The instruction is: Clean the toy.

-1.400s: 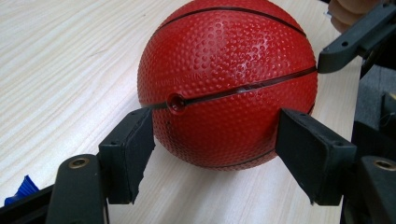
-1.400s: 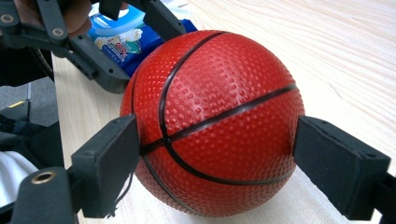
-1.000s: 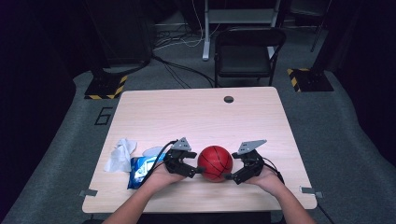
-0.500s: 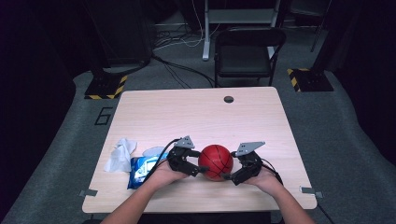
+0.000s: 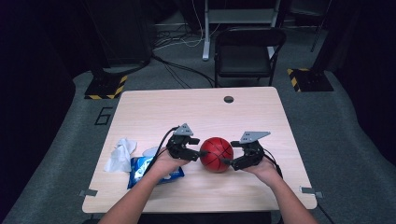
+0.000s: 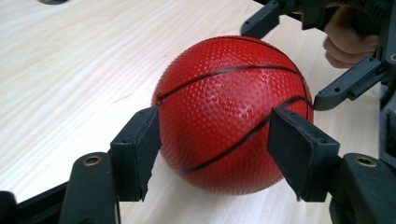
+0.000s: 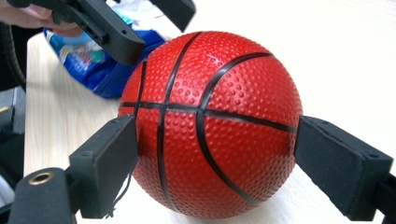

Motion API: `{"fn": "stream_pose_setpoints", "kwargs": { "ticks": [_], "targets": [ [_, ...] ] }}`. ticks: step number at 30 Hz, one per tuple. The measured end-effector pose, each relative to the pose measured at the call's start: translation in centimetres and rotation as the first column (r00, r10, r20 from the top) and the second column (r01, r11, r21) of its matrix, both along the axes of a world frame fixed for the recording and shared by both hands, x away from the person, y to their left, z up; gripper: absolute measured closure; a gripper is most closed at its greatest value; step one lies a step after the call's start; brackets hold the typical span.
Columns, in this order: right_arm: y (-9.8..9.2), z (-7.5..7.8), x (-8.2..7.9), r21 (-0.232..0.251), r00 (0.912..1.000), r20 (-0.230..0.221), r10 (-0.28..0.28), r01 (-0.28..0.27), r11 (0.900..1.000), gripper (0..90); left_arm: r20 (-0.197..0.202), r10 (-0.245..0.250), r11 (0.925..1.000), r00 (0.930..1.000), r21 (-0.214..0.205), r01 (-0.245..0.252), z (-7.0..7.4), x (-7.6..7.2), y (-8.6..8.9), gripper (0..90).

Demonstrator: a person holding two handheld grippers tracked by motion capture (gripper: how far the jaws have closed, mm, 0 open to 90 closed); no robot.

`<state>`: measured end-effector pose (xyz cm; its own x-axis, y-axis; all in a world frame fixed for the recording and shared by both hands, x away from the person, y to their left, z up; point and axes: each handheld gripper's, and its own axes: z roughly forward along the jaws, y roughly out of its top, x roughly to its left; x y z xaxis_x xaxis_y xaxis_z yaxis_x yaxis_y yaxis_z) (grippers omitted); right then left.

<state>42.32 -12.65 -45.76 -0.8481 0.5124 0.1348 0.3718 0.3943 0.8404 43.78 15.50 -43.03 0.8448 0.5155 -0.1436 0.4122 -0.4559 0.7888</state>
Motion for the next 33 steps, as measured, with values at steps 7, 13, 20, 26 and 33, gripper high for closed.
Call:
{"fn": "stream_pose_setpoints", "kwargs": {
  "ticks": [7,13,20,26,33],
  "targets": [
    [0.0,0.1,0.5,0.004,0.9995,-0.026,-0.017,0.017,0.9998,15.2,-0.004,0.010,0.9991,0.9999,0.042,-0.010,-0.4,0.3,0.0,34.1],
    [0.2,0.2,0.7,-0.003,0.9994,-0.027,-0.021,0.021,0.9998,15.5,0.005,0.017,0.9986,0.9998,0.051,-0.017,-0.5,0.4,-0.1,33.7],
    [-0.1,0.7,0.7,0.009,0.9995,-0.015,-0.026,0.026,0.9996,15.6,0.007,0.031,0.9988,0.9995,0.037,-0.031,-0.3,0.5,0.4,33.5],
    [-0.2,0.9,0.9,0.012,0.9994,-0.011,-0.033,0.033,0.9994,15.7,0.000,0.043,0.9985,0.9991,0.035,-0.043,-0.4,0.7,0.5,33.4],
    [0.9,1.3,1.6,0.000,0.9996,-0.011,-0.025,0.025,0.9997,16.2,-0.009,0.060,0.9977,0.9982,0.033,-0.059,-0.7,1.3,0.5,33.3]
  ]
}}
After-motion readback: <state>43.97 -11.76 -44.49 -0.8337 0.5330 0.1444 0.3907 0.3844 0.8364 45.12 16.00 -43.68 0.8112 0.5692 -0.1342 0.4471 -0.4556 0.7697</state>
